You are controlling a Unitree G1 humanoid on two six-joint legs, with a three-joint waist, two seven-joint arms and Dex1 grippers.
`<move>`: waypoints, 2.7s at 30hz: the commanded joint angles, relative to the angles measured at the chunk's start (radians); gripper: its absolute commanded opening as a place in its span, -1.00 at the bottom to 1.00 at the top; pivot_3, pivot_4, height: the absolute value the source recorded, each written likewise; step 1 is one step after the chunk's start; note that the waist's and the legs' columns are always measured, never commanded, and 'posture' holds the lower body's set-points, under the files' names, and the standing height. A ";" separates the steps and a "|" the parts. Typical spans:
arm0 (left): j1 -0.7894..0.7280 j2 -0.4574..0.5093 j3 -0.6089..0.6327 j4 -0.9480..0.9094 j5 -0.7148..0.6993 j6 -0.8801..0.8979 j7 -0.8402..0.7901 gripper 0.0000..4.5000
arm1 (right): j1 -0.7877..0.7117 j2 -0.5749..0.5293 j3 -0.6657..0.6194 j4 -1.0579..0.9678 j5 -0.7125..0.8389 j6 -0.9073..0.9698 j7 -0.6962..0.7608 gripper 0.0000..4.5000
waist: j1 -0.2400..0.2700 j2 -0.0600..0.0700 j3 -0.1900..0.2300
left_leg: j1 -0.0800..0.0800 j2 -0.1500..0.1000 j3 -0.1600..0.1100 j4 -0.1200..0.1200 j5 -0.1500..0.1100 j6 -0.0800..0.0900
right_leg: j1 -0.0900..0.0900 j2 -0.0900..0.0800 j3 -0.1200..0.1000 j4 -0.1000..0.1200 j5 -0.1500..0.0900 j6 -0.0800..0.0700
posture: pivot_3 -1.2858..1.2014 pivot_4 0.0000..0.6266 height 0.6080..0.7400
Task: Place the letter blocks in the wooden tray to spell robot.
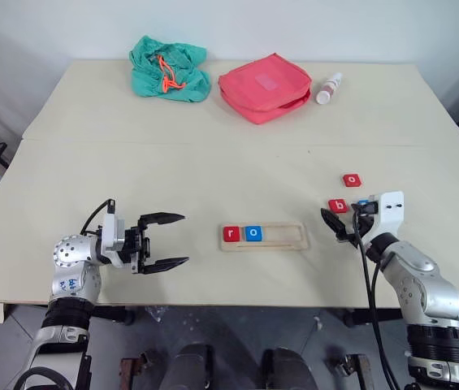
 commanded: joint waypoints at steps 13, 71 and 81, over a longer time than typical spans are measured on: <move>0.015 -0.006 0.016 -0.021 -0.017 -0.021 -0.065 1.00 | -0.054 0.027 0.038 0.058 -0.063 -0.004 -0.019 0.13 | -0.013 0.000 0.000 | 0.000 0.001 0.000 0.000 0.000 0.000 | 0.000 0.000 0.000 0.000 0.000 0.000 | 0.03 -0.52 1.00; 0.015 0.091 -0.056 0.046 -0.097 -0.057 -0.109 1.00 | 0.289 -0.426 -0.018 -0.371 0.008 0.043 0.428 0.99 | -0.010 -0.001 0.000 | -0.002 0.000 0.005 -0.001 -0.001 0.001 | -0.006 0.000 0.004 0.001 0.000 0.000 | 0.03 -0.52 1.00; 0.131 0.088 -0.018 -0.091 -0.096 -0.047 -0.050 1.00 | -0.053 -0.564 0.211 0.098 -0.159 -0.242 0.763 0.99 | -0.013 -0.001 0.000 | -0.002 0.002 0.007 0.000 -0.001 0.002 | -0.006 -0.001 0.002 -0.001 0.000 0.000 | 0.03 -0.52 1.00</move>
